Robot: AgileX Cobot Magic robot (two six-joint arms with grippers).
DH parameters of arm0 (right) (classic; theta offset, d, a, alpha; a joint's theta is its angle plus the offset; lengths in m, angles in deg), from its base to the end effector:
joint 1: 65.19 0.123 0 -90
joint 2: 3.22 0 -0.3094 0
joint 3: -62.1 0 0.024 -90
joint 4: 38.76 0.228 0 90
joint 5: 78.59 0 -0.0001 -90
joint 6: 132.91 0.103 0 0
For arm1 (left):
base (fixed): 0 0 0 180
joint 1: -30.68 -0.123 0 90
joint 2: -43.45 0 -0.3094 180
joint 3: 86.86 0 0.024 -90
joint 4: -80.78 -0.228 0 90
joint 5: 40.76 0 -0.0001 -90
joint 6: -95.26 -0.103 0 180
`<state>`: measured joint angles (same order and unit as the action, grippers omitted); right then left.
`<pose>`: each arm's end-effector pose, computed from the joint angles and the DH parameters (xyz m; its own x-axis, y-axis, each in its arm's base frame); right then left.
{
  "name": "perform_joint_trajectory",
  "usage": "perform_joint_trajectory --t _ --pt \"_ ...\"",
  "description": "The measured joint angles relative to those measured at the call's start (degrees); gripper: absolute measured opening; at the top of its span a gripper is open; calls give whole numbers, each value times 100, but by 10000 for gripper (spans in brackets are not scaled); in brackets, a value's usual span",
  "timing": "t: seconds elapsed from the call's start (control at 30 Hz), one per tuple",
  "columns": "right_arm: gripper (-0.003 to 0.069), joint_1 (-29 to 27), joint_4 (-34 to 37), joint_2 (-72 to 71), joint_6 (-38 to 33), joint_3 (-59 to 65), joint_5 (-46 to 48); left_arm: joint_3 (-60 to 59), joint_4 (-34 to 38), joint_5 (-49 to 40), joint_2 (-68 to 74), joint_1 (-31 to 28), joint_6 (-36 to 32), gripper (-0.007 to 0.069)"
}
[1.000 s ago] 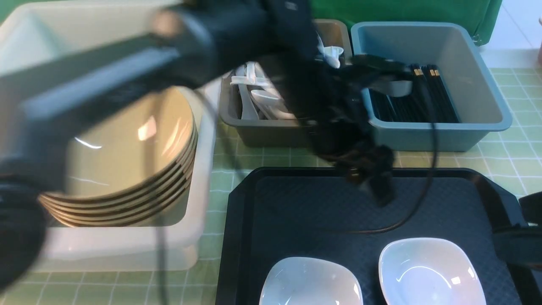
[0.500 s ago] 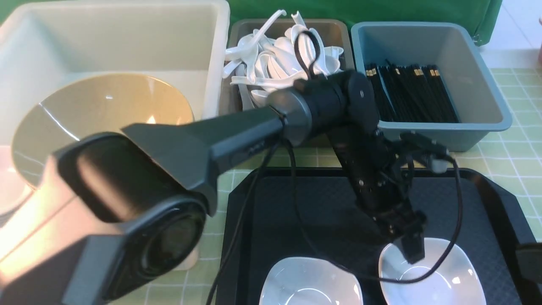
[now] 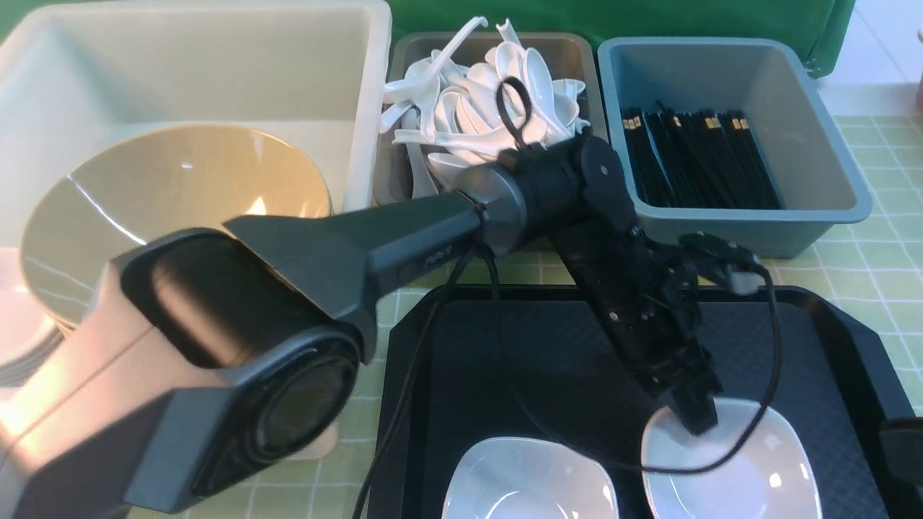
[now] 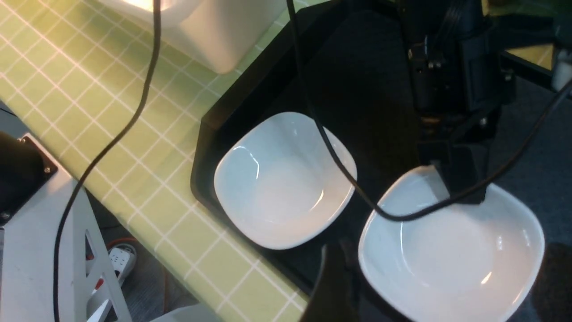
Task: On green table put chopsticks spoon bowls plates into blue grey white boxes.
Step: 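Grasp the small white bowl on the black tray by its rim with the left gripper, then place the white bowl into the white bin with the other dishes with the left gripper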
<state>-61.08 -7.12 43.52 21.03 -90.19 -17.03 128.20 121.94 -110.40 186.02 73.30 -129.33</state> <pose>0.0655 0.0524 0.3714 -0.5893 -0.1923 -0.7847 -0.5123 0.8400 0.1788 0.3120 -0.3735 0.1852 -0.3647 0.8322 -0.4177 0.8707 0.1458 -0.4696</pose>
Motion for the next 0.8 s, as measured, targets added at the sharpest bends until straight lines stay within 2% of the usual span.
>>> perform_joint_trajectory --t 0.07,0.13,0.2,0.4,0.47,0.53,0.67,0.73,0.77,0.8 --pt "551 23 21 0 -169 0 -5 0 -40 7 -94 -48 37 15" --pt "551 148 200 0 -805 0 10 0 -115 19 -431 -180 91 15" --pt "551 242 359 54 -1051 -52 30 0 -177 25 -695 -275 157 15" --pt "544 424 766 557 -1631 -734 136 0 -743 -70 -2154 -834 1241 15" --pt "505 492 1212 837 -1974 -1140 201 0 -1032 -108 -2823 -1283 1702 15" --pt "444 571 1616 1017 -2260 -1431 222 -41 -1114 -124 -3349 -1611 1958 15" --pt "232 889 2119 1382 -2586 -1959 253 -666 -1059 -124 -4667 -2625 2213 15" --pt "104 1169 2160 1597 -2748 -2136 273 -1465 -1014 -179 -5596 -3323 2238 15" --pt "75 1262 2165 1655 -2792 -2188 288 -1698 -1008 -193 -5831 -3616 2238 15" --pt "46 1546 2172 1805 -2845 -2250 289 -2341 -1008 -217 -6373 -4180 2238 15"
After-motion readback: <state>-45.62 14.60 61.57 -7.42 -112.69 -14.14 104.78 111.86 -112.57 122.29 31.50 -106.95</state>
